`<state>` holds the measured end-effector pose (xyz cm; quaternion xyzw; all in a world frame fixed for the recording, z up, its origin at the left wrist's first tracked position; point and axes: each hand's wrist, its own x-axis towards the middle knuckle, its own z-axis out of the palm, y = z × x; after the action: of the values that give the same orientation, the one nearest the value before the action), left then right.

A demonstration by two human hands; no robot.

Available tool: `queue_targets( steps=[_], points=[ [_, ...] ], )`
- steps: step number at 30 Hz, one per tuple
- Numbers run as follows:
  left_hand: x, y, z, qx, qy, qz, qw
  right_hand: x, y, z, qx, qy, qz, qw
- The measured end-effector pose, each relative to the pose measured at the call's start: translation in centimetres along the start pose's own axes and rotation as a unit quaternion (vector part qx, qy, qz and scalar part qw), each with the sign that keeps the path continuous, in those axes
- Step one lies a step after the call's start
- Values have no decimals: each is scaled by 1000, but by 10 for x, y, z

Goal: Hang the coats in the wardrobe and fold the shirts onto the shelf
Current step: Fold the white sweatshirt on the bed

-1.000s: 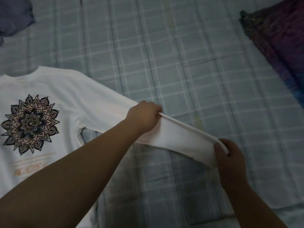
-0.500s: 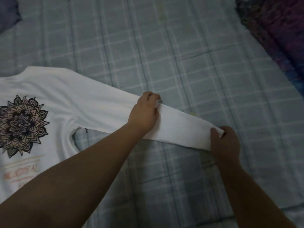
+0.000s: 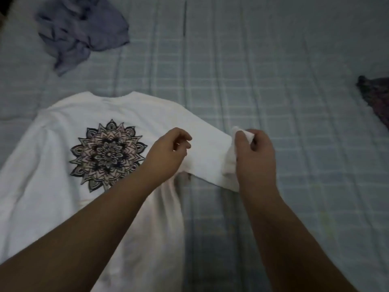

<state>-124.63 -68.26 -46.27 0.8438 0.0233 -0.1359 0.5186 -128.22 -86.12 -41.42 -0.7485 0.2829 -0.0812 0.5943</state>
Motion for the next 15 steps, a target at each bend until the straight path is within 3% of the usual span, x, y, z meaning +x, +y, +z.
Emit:
queue_targets(
  steps=[3, 6, 15],
  points=[
    [-5, -24, -80, -143, -36, -58, 987, -35, -24, 103, 1, -51, -18, 999],
    [-11, -54, -163, -191, -15, -69, 979, -75, -42, 205, -35, -85, -49, 995],
    [-15, -192, -339, -93, 77, -145, 982, -121, -24, 416, -179, -151, -50, 971]
  ],
)
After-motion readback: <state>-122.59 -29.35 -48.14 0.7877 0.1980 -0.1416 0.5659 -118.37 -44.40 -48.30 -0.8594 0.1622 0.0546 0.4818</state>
